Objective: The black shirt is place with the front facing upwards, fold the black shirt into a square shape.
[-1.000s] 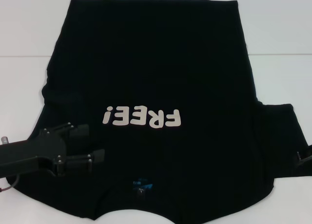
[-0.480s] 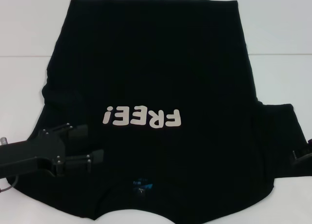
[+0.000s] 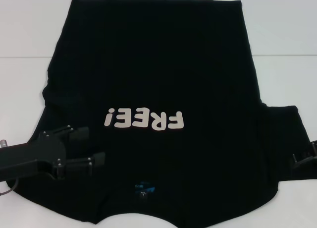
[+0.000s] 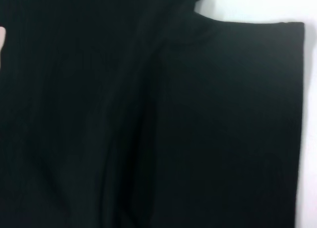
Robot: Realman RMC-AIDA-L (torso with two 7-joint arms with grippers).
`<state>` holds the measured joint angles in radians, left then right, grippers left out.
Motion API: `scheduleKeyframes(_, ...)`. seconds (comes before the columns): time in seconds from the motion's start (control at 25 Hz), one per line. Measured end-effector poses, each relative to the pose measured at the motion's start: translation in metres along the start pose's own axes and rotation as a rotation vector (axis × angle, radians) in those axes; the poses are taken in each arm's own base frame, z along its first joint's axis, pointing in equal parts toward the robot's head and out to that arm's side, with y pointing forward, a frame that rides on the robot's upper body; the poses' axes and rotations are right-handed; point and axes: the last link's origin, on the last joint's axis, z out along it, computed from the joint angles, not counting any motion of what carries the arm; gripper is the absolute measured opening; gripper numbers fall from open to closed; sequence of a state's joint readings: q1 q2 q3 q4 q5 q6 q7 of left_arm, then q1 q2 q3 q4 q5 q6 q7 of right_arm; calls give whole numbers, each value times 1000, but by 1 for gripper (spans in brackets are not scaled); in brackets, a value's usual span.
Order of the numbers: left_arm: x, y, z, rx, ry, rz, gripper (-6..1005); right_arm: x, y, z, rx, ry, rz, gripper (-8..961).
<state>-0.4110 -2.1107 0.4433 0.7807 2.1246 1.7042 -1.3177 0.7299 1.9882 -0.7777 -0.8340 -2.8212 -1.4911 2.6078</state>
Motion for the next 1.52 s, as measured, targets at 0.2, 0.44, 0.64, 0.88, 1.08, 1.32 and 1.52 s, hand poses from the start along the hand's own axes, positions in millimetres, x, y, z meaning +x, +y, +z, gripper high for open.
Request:
scheduleKeyframes(0.2, 0, 0, 0, 1, 0, 0, 894, -3, 7, 1, -13, 2, -12, 853)
scheduleKeyframes(0.44, 0, 0, 0, 2, 1, -1, 893, -7, 8, -1, -14, -17, -12, 853)
scheduleKeyframes(0.64, 0, 0, -1, 3, 3, -1, 892, -15, -1, -7, 28, -63, 1, 853)
scheduleKeyframes(0.88, 0, 0, 0, 2, 3, -2, 891, -24, -6, -11, 75, -102, -8, 853)
scheduleKeyframes(1.08, 0, 0, 0, 1, 4, -2, 891, -28, -6, -7, 97, -117, -7, 853)
scheduleKeyframes(1.32, 0, -1, 1, 7, 0, -2, 890, -31, -4, 0, 94, -117, -11, 853)
scheduleKeyframes(1.52, 0, -1, 1, 9, -1, -2, 889, -33, -2, 3, 105, -119, -24, 853)
